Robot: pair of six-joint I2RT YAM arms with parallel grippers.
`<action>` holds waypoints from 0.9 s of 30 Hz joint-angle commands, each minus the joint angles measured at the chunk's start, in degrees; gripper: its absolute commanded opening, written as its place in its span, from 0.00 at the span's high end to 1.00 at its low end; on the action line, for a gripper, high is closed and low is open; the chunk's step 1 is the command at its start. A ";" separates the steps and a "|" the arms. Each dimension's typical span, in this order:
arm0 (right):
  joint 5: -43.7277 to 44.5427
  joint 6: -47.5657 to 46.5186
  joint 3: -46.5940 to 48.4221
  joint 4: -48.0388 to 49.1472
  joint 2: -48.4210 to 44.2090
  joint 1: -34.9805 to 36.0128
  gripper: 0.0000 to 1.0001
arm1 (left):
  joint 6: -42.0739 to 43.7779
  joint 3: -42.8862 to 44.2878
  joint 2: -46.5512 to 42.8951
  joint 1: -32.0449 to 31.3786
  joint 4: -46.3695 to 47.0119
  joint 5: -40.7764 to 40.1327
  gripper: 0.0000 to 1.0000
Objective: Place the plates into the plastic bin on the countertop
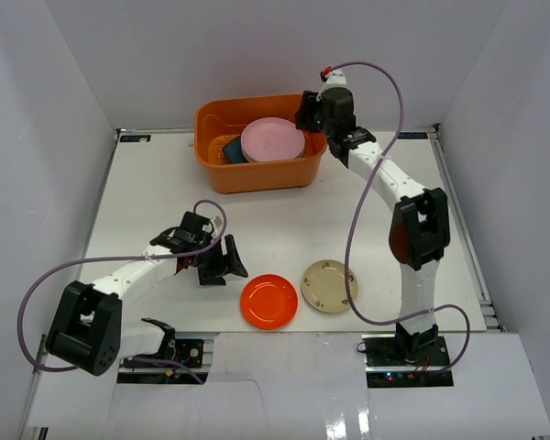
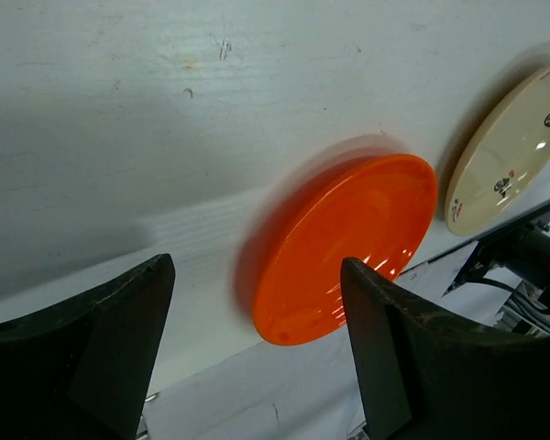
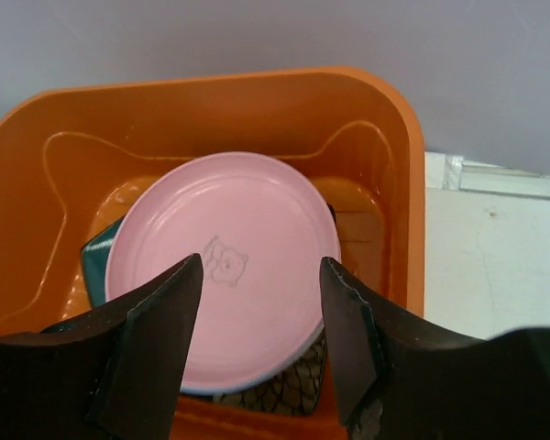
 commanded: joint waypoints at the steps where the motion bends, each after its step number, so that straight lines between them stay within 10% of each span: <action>1: -1.33 -0.50 -9.21 1.96 -14.13 -0.10 0.40 | 1.53 -0.79 1.48 -1.42 2.09 2.87 0.17; 10: -1.42 7.76 -67.81 9.80 -51.75 -0.01 0.61 | 3.38 -1.32 6.93 -4.59 4.64 4.80 0.37; 14: -1.16 8.90 -76.65 -3.96 -61.69 -0.10 0.59 | 5.31 -1.49 8.69 -6.08 4.64 7.17 0.42; 19: -3.09 13.64 -85.08 -14.28 -71.72 -0.27 0.29 | 5.58 -2.20 9.31 -7.31 4.56 7.27 0.56; 24: -5.01 17.69 -91.59 -18.42 -77.61 -0.36 0.36 | 5.23 -1.41 9.05 -7.31 3.77 3.41 0.95; 27: -6.42 19.10 -94.85 -17.55 -78.06 -0.36 0.46 | 4.96 -0.18 6.15 -7.40 3.24 1.30 1.00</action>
